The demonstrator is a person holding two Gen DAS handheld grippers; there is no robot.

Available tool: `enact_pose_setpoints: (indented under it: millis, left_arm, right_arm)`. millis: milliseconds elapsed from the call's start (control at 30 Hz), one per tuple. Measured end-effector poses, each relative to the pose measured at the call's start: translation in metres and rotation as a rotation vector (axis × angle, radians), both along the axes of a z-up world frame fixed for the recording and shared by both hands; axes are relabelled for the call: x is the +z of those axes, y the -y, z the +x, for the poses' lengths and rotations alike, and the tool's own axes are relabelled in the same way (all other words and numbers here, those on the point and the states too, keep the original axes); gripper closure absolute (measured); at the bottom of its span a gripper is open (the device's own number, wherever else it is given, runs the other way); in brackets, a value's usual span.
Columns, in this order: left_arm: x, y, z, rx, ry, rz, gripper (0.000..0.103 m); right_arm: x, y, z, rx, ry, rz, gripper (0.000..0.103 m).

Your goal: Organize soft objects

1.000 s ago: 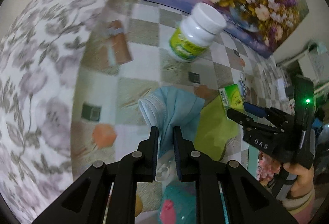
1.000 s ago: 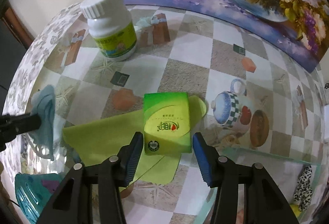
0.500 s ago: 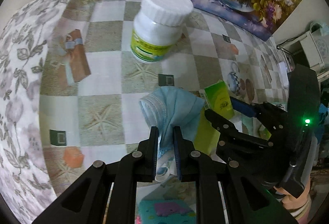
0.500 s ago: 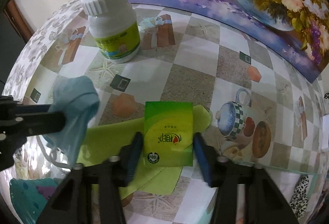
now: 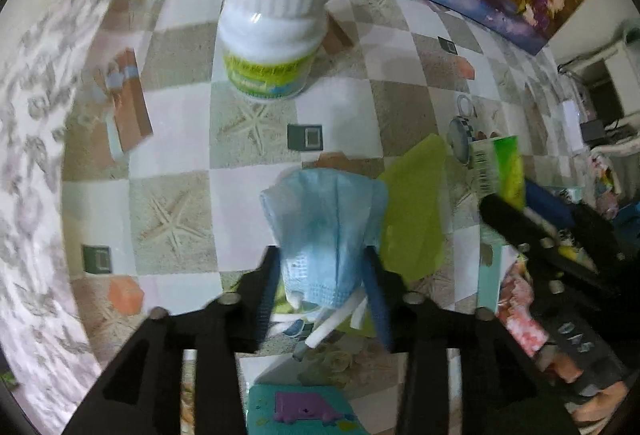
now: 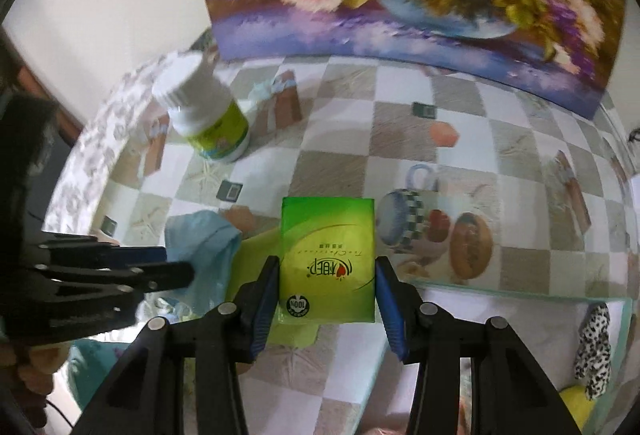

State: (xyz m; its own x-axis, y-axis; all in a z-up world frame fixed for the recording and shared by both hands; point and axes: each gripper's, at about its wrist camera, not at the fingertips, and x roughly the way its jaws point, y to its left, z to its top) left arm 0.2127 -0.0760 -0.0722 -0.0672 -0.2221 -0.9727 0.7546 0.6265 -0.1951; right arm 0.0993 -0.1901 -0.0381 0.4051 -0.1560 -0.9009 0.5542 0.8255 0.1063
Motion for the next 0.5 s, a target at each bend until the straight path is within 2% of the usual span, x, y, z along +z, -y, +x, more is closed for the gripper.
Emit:
enact_pose_setpoints:
  millis: [67,133,333,433,500]
  left_arm:
    - [0.004,0.007,-0.007,-0.033,0.033,0.013,0.042]
    - [0.003,0.016,-0.014,-0.064,0.045,0.033,0.036]
    - [-0.021,0.039,-0.025,-0.112,0.054,0.168,0.035]
    - [-0.03,0.049,-0.027,-0.106,0.037,0.2,0.035]
    - [-0.034,0.055,-0.027,-0.094,0.019,0.213,0.029]
  right_arm:
    - [0.008,0.005,-0.005,-0.013,0.016,0.005,0.054]
    - [0.016,0.009,-0.012,-0.022,0.041,0.008,0.054]
    - [0.038,0.017,-0.029,-0.04,0.103,0.01,0.054]
    - [0.044,0.023,-0.037,-0.049,0.129,0.012,0.054]
    - [0.047,0.027,-0.041,-0.053,0.141,0.017,0.054]
